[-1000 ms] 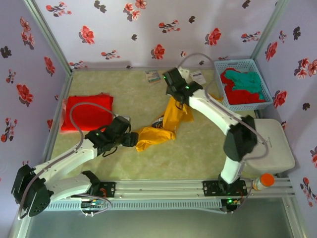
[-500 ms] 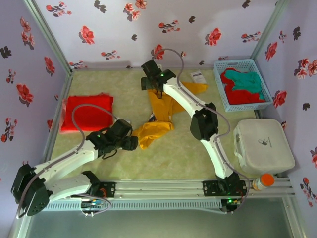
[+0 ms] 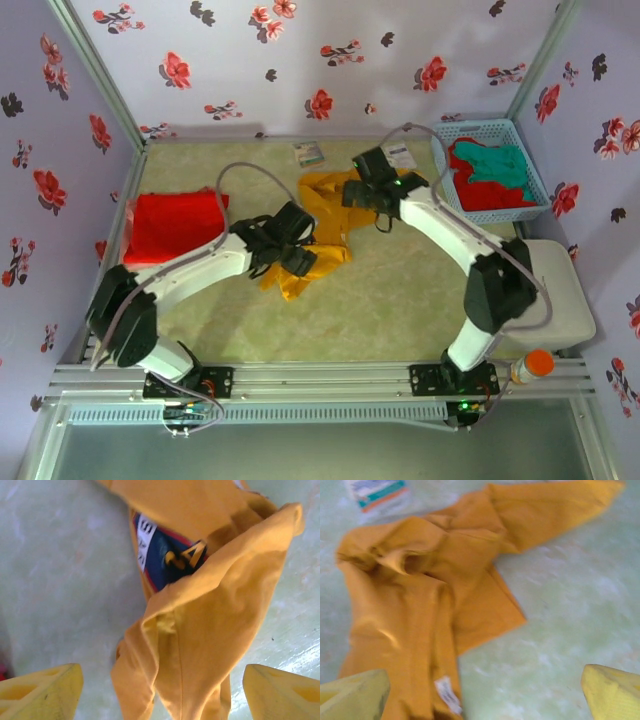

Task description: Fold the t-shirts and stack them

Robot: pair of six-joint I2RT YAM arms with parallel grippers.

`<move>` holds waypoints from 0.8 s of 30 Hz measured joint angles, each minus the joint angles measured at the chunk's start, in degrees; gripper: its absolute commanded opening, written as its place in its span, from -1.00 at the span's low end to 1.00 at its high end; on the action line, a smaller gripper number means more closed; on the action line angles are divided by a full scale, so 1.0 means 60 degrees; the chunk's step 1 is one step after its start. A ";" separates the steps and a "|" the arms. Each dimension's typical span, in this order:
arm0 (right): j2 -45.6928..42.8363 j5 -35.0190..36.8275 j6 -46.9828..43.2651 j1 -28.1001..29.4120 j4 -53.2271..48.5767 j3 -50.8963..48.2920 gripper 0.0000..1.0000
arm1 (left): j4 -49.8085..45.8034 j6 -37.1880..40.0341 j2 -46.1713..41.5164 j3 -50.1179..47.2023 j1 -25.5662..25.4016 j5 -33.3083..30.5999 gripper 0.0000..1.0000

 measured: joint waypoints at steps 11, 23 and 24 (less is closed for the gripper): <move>-0.3708 -0.1151 0.1264 -0.1905 0.1093 -0.4943 0.83 | -0.0495 0.2109 0.3927 0.3366 -0.0922 0.0004 0.51; -0.3963 -0.1596 0.1279 -0.2142 0.1184 -0.5286 0.79 | -0.0973 0.2106 0.5224 0.4426 -0.0947 -0.0109 -0.81; -0.3963 -0.1599 0.1279 -0.2142 0.1213 -0.5286 0.79 | -0.0933 0.2036 0.5082 0.4353 -0.0918 -0.0109 -0.83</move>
